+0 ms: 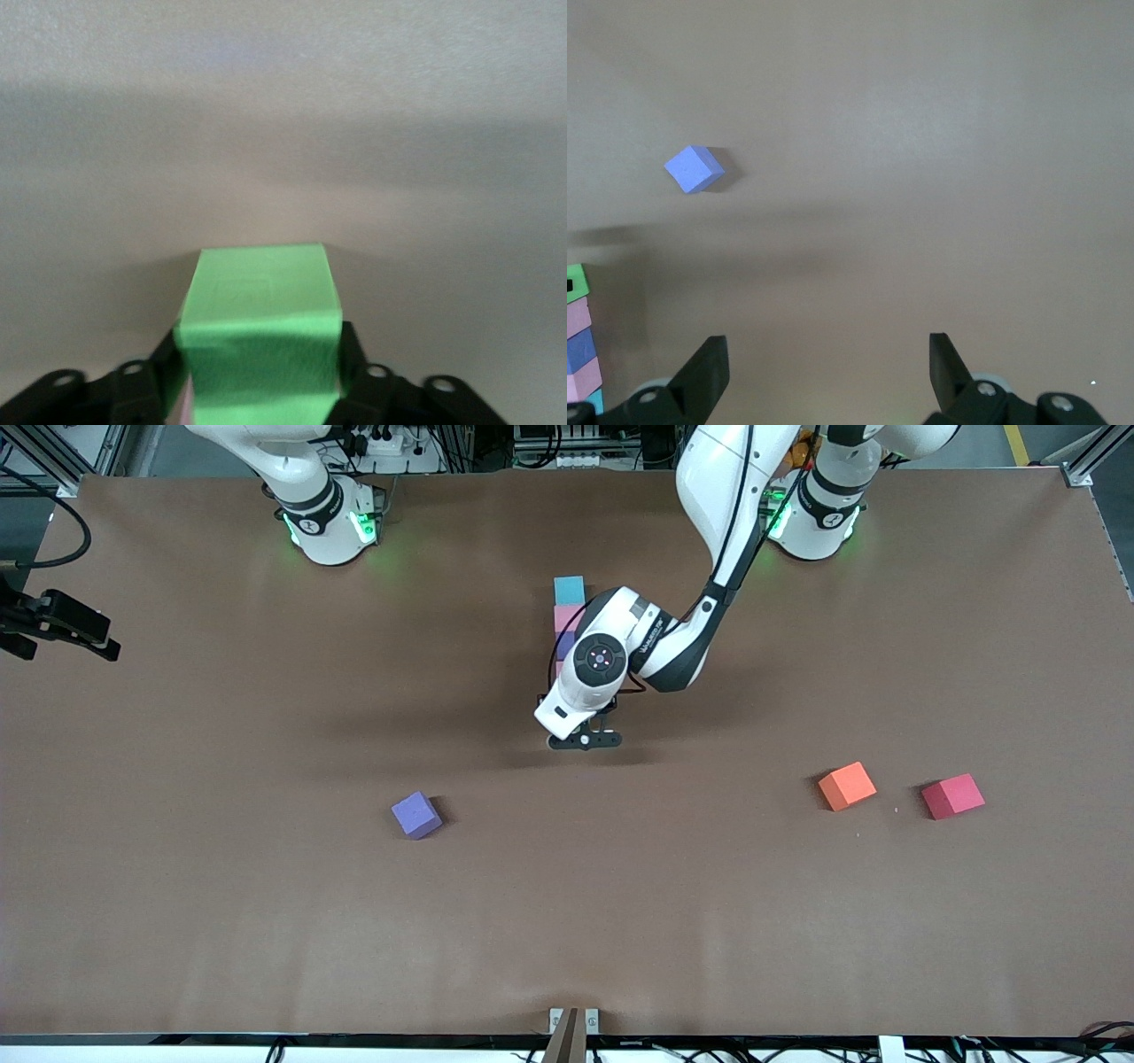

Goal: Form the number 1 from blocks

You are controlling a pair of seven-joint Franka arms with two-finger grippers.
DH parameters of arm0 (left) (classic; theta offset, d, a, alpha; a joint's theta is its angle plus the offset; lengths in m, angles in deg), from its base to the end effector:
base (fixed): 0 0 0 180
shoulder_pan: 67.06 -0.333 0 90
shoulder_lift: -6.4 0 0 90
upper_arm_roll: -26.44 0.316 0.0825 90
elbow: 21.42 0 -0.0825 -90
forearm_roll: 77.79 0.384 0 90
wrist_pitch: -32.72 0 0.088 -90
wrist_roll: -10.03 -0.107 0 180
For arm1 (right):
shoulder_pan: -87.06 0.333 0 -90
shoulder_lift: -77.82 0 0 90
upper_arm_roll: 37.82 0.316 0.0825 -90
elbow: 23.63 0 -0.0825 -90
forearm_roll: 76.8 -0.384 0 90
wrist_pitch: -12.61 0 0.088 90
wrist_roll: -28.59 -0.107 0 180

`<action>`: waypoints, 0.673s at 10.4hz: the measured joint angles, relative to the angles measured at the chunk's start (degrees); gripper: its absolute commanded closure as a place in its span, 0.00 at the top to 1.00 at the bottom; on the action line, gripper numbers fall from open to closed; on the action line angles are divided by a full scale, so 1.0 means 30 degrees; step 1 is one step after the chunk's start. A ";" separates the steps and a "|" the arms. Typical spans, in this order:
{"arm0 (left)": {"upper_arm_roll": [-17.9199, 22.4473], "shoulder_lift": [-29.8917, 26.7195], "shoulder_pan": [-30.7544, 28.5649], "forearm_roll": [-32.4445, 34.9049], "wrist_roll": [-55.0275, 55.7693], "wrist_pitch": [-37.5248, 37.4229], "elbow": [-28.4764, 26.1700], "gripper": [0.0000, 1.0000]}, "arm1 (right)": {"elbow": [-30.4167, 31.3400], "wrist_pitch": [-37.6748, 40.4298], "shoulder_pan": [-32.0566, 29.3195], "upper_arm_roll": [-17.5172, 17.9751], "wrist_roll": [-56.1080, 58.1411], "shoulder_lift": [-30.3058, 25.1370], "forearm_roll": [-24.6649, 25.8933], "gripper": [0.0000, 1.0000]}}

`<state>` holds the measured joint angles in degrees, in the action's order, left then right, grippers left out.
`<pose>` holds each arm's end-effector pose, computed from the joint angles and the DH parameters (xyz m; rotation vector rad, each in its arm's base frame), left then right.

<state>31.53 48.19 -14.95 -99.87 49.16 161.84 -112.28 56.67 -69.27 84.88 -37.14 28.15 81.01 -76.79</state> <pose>0.4591 -0.5195 0.2044 2.9914 0.1411 -0.2971 0.5569 -0.0148 0.6600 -3.1401 0.0532 0.0441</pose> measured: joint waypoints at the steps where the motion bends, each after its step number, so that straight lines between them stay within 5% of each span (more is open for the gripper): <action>1: 0.0061 -0.0387 -0.0021 0.0000 0.0287 -0.0276 0.0229 1.00 | 0.0050 0.0060 -0.0015 -0.0027 0.0000 0.0000 0.0000 1.00; 7: 0.2624 -0.6804 -0.3081 0.0078 0.0369 -0.6787 0.0677 1.00 | 0.0097 0.0462 -0.0035 -0.0087 0.0000 0.0000 0.0004 1.00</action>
<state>39.40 27.78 -24.20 -99.64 50.26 141.48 -110.25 56.96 -67.88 84.78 -37.40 28.15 81.01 -76.77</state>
